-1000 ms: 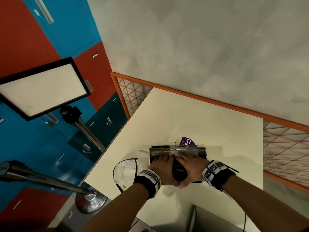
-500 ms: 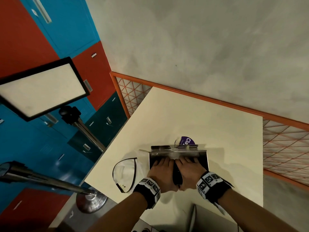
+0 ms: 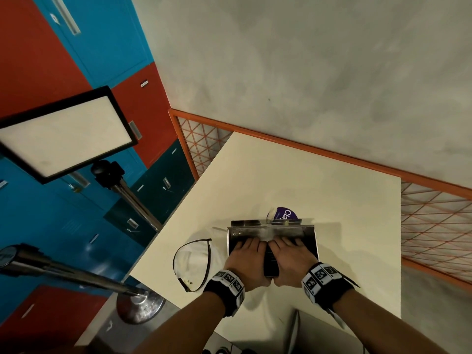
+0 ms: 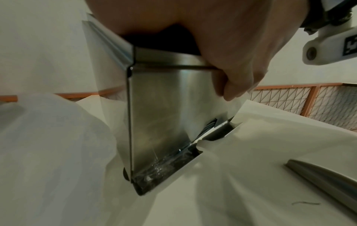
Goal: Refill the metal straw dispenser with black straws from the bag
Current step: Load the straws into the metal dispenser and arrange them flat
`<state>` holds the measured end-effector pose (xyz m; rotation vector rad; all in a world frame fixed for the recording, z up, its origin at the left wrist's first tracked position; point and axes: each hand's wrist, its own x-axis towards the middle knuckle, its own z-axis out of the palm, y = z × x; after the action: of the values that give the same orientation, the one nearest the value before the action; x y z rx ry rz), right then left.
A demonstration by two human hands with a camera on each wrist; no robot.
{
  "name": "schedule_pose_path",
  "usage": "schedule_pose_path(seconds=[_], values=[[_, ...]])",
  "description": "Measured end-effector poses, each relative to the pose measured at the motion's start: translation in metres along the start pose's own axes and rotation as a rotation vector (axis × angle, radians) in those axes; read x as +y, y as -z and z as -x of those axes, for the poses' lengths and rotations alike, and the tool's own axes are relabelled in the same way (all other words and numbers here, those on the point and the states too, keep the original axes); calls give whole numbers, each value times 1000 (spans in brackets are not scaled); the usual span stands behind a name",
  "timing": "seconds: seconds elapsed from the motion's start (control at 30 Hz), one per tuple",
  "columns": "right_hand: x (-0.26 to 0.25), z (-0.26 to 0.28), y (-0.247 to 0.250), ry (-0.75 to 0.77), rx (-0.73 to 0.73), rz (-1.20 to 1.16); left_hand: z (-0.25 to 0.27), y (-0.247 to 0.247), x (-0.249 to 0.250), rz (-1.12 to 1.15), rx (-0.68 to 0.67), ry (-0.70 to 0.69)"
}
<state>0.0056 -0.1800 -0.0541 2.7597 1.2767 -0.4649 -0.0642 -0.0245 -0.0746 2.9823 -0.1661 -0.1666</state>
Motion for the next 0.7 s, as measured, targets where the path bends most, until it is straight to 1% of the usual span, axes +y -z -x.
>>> schedule_pose_path(seconds=[0.2, 0.5, 0.63, 0.7], values=[[-4, 6, 0, -16, 18, -14, 4, -1, 1, 13, 3, -5], [-9, 16, -6, -37, 132, -42, 9, -3, 3, 24, 29, -4], [-9, 16, -5, -41, 134, -43, 9, -4, 3, 15, 52, -4], [-9, 16, -3, -38, 117, -46, 9, -4, 3, 3, 35, -3]])
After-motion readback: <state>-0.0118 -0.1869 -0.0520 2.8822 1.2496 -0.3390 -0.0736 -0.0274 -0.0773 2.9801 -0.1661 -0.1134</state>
